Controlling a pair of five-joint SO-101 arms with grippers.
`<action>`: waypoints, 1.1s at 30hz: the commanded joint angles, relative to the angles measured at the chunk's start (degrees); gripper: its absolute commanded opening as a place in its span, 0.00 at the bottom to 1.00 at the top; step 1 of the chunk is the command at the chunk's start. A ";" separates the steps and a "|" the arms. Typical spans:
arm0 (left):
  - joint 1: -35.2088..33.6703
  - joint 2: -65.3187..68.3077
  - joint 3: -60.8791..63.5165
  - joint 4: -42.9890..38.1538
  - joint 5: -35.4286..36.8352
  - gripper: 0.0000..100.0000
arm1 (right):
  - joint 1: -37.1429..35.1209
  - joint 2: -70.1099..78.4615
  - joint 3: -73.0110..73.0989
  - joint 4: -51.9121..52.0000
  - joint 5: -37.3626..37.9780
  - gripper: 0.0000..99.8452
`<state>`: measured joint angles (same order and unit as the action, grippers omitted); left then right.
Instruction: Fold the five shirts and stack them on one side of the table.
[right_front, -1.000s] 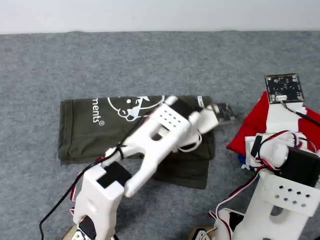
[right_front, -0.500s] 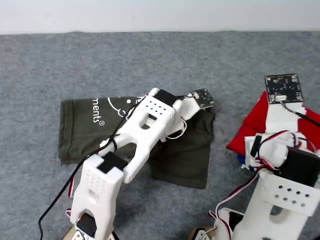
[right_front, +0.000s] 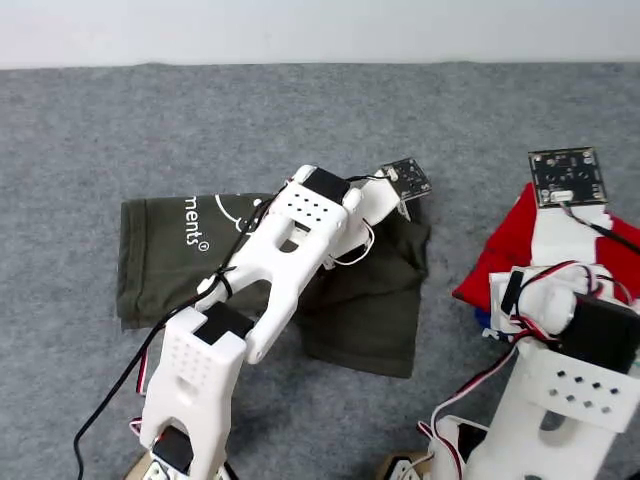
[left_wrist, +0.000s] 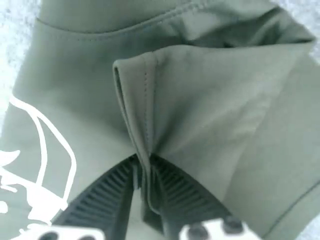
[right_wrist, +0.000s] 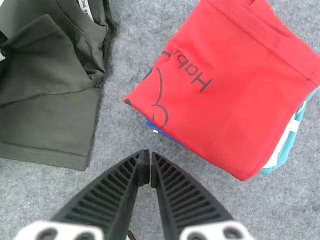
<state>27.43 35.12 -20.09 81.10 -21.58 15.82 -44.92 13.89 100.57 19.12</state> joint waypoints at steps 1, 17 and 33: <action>-0.18 -0.88 -1.98 -0.70 0.18 0.01 | 0.31 -1.71 -0.53 2.07 -0.53 0.01; 4.04 -14.95 -2.68 10.81 2.46 0.08 | 0.31 -1.71 -0.53 2.07 -0.53 0.01; 12.75 -17.32 13.23 13.71 2.29 0.01 | 0.31 -1.71 -0.35 2.07 -0.53 0.01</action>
<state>35.34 22.81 -9.19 94.29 -19.47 15.82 -44.92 13.89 100.57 19.12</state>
